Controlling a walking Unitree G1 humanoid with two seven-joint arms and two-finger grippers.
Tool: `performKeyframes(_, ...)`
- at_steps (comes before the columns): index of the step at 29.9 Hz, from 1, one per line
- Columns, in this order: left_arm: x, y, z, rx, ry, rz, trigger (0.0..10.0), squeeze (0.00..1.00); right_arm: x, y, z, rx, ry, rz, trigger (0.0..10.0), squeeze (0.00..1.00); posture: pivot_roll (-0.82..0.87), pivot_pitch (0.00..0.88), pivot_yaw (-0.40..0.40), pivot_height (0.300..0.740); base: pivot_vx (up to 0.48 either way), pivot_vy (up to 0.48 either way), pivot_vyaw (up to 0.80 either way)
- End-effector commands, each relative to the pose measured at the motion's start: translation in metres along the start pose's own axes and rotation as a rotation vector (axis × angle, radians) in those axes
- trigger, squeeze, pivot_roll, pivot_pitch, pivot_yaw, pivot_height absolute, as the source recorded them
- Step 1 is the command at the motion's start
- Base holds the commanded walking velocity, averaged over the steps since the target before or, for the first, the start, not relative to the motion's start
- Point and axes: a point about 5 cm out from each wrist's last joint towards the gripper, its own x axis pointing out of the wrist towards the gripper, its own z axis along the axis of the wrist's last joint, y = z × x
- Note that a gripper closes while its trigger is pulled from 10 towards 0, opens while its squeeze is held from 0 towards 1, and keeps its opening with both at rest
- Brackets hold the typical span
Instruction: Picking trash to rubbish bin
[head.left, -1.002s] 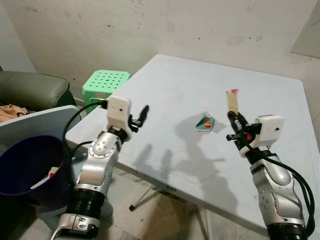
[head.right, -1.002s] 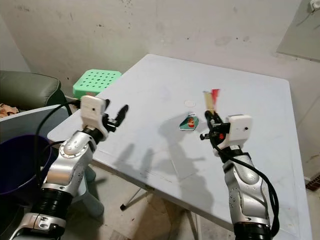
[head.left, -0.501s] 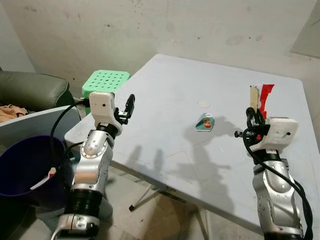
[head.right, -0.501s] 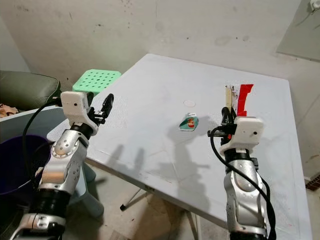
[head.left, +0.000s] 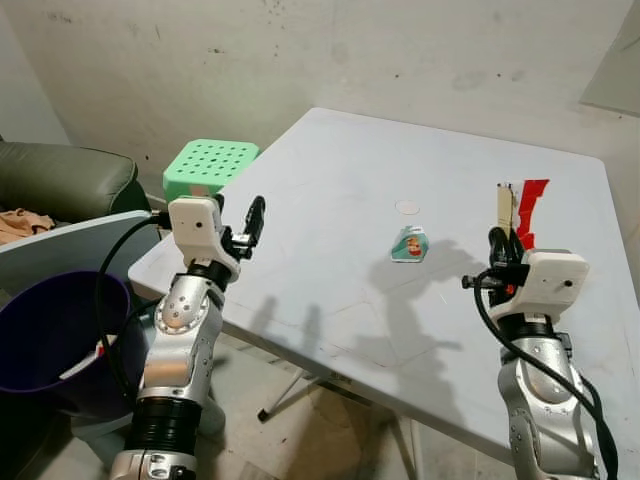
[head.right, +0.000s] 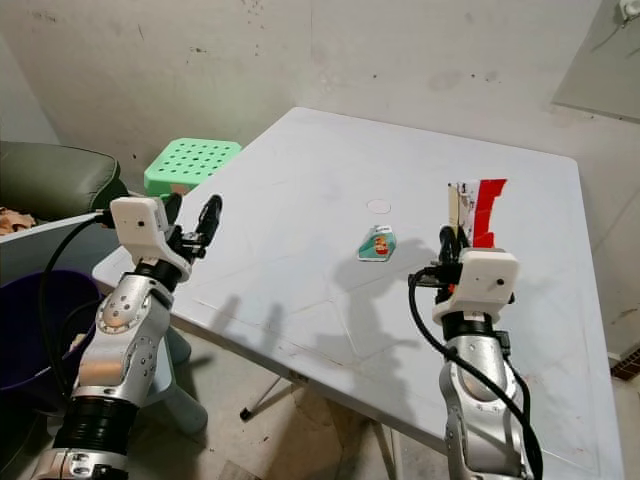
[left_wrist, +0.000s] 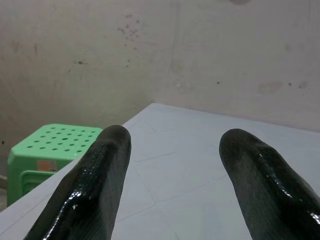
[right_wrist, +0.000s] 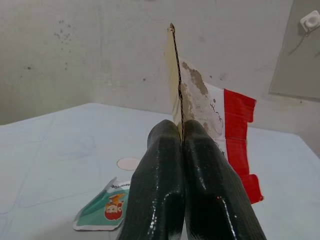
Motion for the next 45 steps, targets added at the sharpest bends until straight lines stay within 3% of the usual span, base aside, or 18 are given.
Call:
performKeyframes(1,0.0034,0.0016,0.0061,-0.010,-0.013,-0.006,10.0,0.00,0.0022,-0.0036,0.0035,-0.015,-0.009,-0.014,10.0,0.00,0.02,0.004,0.008,0.740,0.000,0.000,0.00)
performKeyframes(45,0.0085,-0.0019,0.0020,-0.022,0.020,-0.026,10.0,0.00,0.0027,0.0025,-0.0011,-0.013,0.025,0.013,10.0,0.00,0.01,0.000,0.006,0.740,0.000,-0.030,0.00)
